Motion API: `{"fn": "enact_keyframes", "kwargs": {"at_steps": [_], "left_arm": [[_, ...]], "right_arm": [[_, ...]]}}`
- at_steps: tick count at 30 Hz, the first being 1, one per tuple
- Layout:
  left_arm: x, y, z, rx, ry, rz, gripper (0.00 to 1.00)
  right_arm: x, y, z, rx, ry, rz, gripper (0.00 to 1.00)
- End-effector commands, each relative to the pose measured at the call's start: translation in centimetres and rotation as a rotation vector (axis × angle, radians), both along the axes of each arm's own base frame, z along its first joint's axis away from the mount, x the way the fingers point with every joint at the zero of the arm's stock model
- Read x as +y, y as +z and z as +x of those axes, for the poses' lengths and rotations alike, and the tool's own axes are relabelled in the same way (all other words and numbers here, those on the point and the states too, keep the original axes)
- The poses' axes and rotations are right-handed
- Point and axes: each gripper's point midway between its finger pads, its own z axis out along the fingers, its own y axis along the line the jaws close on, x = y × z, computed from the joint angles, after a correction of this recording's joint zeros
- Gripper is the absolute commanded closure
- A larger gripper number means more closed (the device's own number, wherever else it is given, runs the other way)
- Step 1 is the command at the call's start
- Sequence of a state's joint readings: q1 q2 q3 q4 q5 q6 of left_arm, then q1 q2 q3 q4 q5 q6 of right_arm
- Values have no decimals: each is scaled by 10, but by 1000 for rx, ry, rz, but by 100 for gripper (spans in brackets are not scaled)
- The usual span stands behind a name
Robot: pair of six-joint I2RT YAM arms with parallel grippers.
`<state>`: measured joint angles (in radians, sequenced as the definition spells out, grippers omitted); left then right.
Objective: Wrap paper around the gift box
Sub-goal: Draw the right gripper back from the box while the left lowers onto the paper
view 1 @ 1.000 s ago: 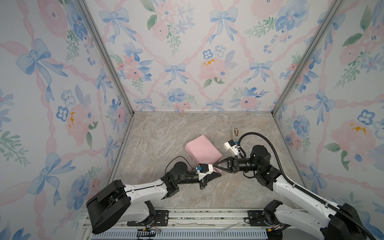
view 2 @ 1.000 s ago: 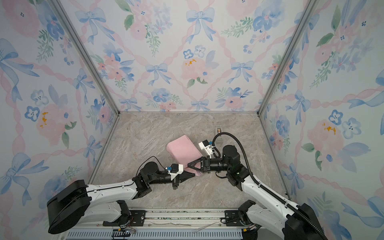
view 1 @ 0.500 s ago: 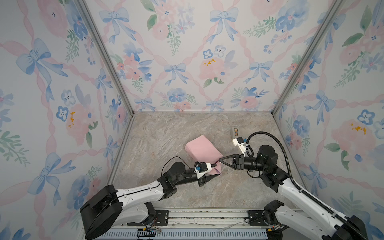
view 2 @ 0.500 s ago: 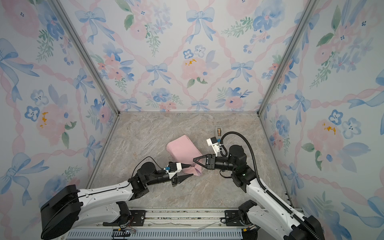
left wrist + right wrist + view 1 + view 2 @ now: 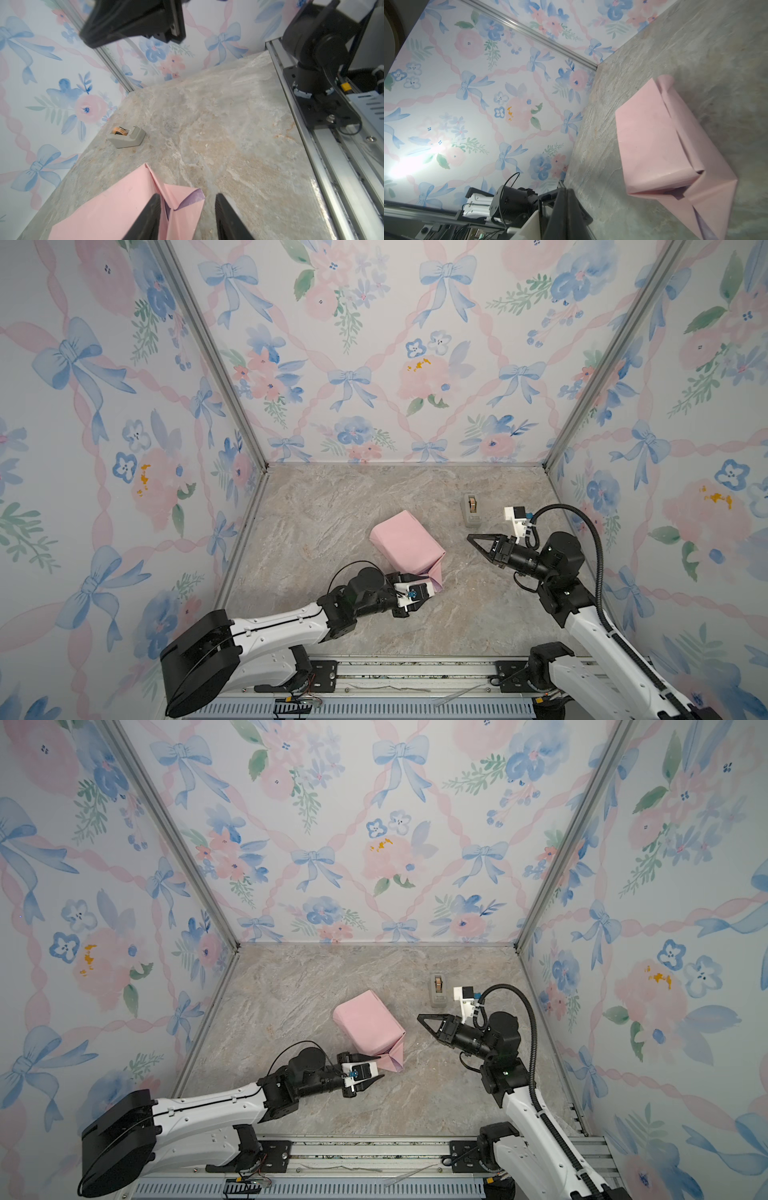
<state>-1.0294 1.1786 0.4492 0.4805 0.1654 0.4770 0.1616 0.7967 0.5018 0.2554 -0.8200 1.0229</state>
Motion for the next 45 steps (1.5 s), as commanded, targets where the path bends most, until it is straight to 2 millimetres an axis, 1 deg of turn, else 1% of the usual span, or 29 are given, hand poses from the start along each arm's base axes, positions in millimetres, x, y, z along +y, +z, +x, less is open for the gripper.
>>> {"fn": "enact_keyframes", "kwargs": {"at_steps": [1, 3, 5, 7, 9, 11, 15, 16, 17, 18, 22, 29, 38, 41, 45], "left_arm": [[1, -35, 3, -91, -8, 220, 57], [-3, -47, 5, -114, -12, 282, 57], [-8, -60, 7, -147, -19, 360, 58], [-8, -79, 11, -165, -25, 466, 59], [-7, -97, 16, -177, -21, 569, 60], [-7, -111, 18, -179, -27, 633, 61], [-14, -125, 23, -178, -27, 678, 64], [-13, -131, 24, -178, -26, 696, 65], [-19, -129, 29, -185, -13, 693, 66], [-21, -131, 33, -193, 1, 705, 67], [-24, -142, 43, -216, 37, 737, 69], [-23, -152, 56, -245, 91, 777, 70], [-21, -147, 74, -312, 193, 768, 70], [-22, -143, 80, -335, 231, 753, 70], [-23, -133, 90, -387, 290, 726, 67]], "right_arm": [[-25, -31, 0, 65, -83, -100, 100], [-43, -45, 2, 96, -155, -145, 100], [-53, -53, 2, 118, -185, -159, 100], [-60, -59, 2, 129, -208, -151, 100], [-61, -60, -1, 128, -194, -132, 100], [-63, -61, -2, 128, -198, -127, 100], [-66, -61, -3, 123, -206, -118, 100], [-67, -61, -3, 121, -208, -116, 100], [-67, -61, -4, 120, -208, -112, 100], [-67, -60, -4, 117, -207, -109, 100], [-68, -59, -7, 108, -211, -102, 100], [-72, -56, -11, 95, -221, -92, 100], [-74, -57, -12, 97, -230, -82, 100], [-74, -58, -13, 99, -231, -81, 100], [-74, -58, -13, 98, -234, -79, 100]]}}
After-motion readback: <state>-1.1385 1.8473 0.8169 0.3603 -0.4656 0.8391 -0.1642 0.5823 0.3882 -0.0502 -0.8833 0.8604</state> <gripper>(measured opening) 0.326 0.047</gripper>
